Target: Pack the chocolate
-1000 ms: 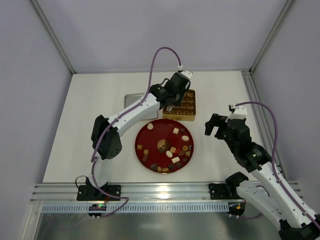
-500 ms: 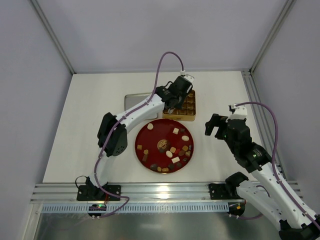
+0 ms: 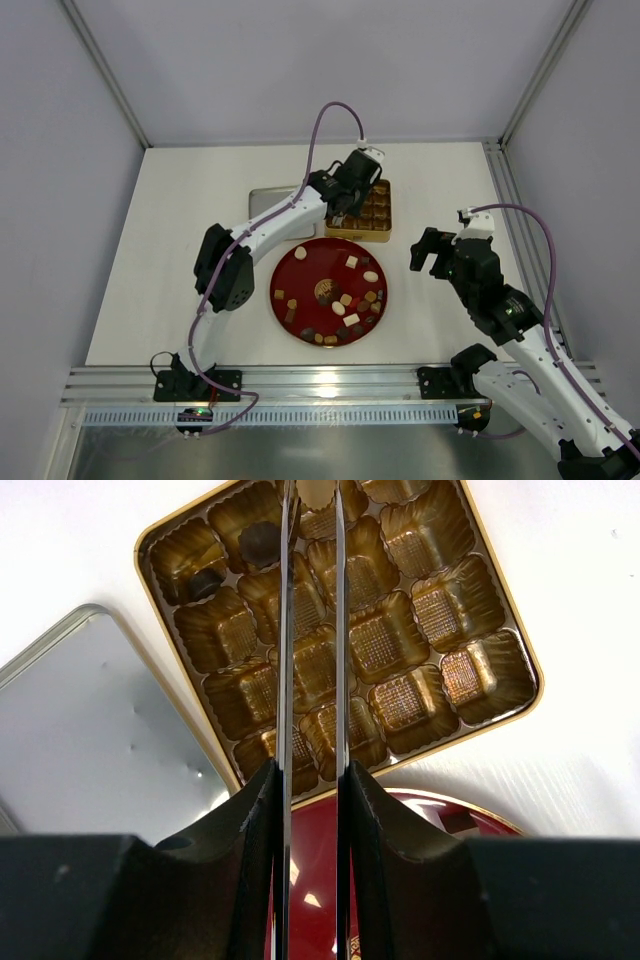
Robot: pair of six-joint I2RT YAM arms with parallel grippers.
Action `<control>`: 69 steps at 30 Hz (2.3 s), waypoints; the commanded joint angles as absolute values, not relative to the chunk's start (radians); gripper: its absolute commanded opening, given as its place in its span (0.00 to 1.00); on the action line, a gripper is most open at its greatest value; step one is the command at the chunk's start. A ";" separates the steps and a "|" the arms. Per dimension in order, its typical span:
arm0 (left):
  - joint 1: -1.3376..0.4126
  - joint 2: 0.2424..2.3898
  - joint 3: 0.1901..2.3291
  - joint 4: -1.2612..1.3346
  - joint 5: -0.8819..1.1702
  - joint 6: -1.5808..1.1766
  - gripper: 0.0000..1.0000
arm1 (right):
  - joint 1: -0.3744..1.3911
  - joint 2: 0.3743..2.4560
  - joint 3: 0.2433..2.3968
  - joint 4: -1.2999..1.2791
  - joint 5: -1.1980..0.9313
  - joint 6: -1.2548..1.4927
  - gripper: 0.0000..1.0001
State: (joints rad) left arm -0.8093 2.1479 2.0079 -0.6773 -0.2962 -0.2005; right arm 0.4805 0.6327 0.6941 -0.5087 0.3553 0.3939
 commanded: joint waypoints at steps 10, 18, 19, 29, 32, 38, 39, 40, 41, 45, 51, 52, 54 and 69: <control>-0.798 2.152 2.046 -0.657 -0.307 -0.181 0.37 | 0.480 0.623 0.729 -0.509 0.373 0.379 1.00; -0.796 2.117 2.059 -0.661 -0.299 -0.183 0.38 | 0.480 0.624 0.730 -0.508 0.374 0.379 1.00; -0.796 2.106 2.059 -0.663 -0.295 -0.184 0.38 | 0.480 0.624 0.730 -0.509 0.373 0.379 1.00; -0.798 1.905 2.008 -0.747 -0.216 -0.265 0.38 | 0.480 0.617 0.732 -0.497 0.368 0.380 1.00; -0.805 1.817 1.927 -0.775 -0.186 -0.291 0.38 | 0.480 0.615 0.732 -0.500 0.365 0.377 1.00; -0.841 1.637 1.717 -0.824 -0.190 -0.322 0.37 | 0.480 0.617 0.729 -0.494 0.353 0.377 1.00; -0.847 1.590 1.669 -0.843 -0.192 -0.322 0.37 | 0.480 0.618 0.729 -0.494 0.353 0.377 1.00; -0.859 1.562 1.648 -0.854 -0.193 -0.322 0.37 | 0.480 0.618 0.727 -0.494 0.350 0.377 1.00; -0.865 1.539 1.626 -0.870 -0.195 -0.324 0.38 | 0.480 0.621 0.727 -0.489 0.350 0.376 1.00; -0.896 1.427 1.511 -0.925 -0.190 -0.339 0.38 | 0.482 0.634 0.729 -0.488 0.342 0.376 1.00; -0.943 1.304 1.368 -0.995 -0.164 -0.373 0.38 | 0.480 0.638 0.727 -0.485 0.336 0.373 1.00; -0.951 1.283 1.356 -1.005 -0.169 -0.377 0.38 | 0.480 0.638 0.724 -0.486 0.334 0.371 1.00; -0.968 1.261 1.315 -1.026 -0.166 -0.390 0.38 | 0.480 0.638 0.726 -0.485 0.334 0.371 1.00; -1.055 1.242 1.184 -1.060 -0.124 -0.413 0.43 | 0.480 0.634 0.726 -0.488 0.337 0.370 1.00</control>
State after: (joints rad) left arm -1.0401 1.2465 1.1831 -1.0607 -0.1368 -0.4034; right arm 0.4805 0.6399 0.6941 -0.5087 0.3374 0.3866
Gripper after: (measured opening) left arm 0.433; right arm 0.996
